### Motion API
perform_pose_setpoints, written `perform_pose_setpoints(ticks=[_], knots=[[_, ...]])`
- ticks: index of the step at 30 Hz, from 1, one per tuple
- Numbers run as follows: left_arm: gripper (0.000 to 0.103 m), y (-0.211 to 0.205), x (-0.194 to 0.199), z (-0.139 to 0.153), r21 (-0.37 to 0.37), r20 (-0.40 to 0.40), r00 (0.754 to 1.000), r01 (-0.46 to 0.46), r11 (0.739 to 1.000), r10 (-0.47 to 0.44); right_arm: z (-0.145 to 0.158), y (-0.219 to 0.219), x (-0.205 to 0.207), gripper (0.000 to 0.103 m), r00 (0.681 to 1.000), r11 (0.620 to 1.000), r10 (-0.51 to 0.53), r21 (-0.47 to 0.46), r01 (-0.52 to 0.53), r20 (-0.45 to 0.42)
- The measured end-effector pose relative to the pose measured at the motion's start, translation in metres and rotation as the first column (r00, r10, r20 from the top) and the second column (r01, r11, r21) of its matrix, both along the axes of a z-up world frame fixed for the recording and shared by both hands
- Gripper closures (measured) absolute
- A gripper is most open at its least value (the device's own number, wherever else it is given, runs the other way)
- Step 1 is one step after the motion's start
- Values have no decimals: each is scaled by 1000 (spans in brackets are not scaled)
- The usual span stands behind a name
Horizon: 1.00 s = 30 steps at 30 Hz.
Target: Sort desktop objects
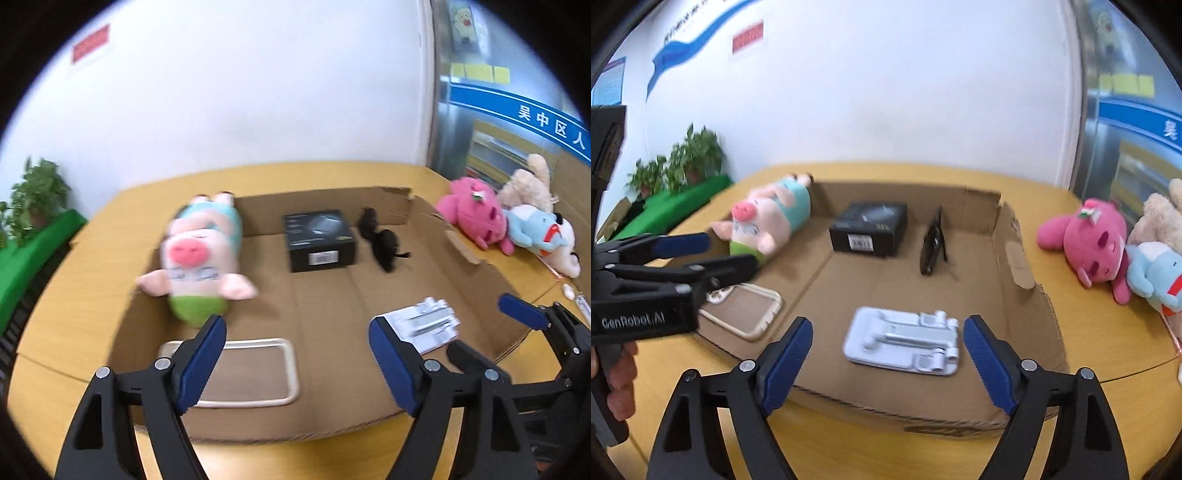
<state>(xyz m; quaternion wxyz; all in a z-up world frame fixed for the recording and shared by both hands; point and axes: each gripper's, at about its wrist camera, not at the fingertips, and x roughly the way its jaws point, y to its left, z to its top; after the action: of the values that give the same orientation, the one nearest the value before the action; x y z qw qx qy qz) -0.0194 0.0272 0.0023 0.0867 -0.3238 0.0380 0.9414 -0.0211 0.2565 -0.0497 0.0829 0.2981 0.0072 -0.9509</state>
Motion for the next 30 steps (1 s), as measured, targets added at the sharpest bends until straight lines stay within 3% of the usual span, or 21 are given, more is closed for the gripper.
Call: perform_pose_setpoints(ticks=[7, 12, 19, 22, 30], knots=[[23, -21, 11, -29, -54, -65, 993, -100, 994, 96, -20, -11, 3, 8, 999, 999, -52, -12, 52, -8], [23, -30, 10, -46, -35, -91, 988, -125, 991, 122, -26, -8, 5, 0, 996, 997, -78, -24, 78, -30], [21, -32, 13, -58, 1, -146, 981, -132, 991, 130, -33, -7, 15, 0, 989, 998, -58, -27, 55, -135], [19, -33, 16, -61, 10, -191, 973, -131, 991, 130, -33, -7, 15, 0, 989, 998, -57, -27, 53, -134], [14, -34, 15, -60, 12, -189, 975, -118, 993, 118, -32, -8, 16, 0, 989, 998, -60, -28, 57, -134]])
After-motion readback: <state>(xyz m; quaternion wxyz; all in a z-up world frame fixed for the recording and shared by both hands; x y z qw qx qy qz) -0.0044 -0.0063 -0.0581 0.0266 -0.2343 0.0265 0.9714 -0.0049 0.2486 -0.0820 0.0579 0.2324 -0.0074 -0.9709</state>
